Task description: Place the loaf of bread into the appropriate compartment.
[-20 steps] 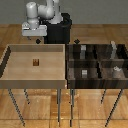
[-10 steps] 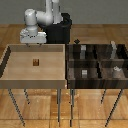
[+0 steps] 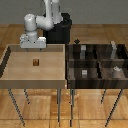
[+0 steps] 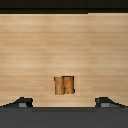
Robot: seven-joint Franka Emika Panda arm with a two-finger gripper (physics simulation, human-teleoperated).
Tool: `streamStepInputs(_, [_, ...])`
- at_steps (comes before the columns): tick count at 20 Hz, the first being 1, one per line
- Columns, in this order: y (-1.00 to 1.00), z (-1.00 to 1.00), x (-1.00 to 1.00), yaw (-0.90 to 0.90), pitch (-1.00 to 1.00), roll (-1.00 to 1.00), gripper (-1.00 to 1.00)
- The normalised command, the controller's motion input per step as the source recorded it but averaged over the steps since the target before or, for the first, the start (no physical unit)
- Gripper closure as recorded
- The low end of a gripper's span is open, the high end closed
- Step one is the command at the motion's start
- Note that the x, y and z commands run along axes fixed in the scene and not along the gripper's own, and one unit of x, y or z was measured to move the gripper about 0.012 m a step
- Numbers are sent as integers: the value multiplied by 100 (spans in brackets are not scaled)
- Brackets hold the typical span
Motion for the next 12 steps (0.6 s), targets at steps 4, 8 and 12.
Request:
streamStepInputs(4, [0,-75,0,0,0,0,-100])
streamStepInputs(8, [0,-100,0,0,0,0,-100])
streamStepInputs(12, [0,-50,0,0,0,0,100])
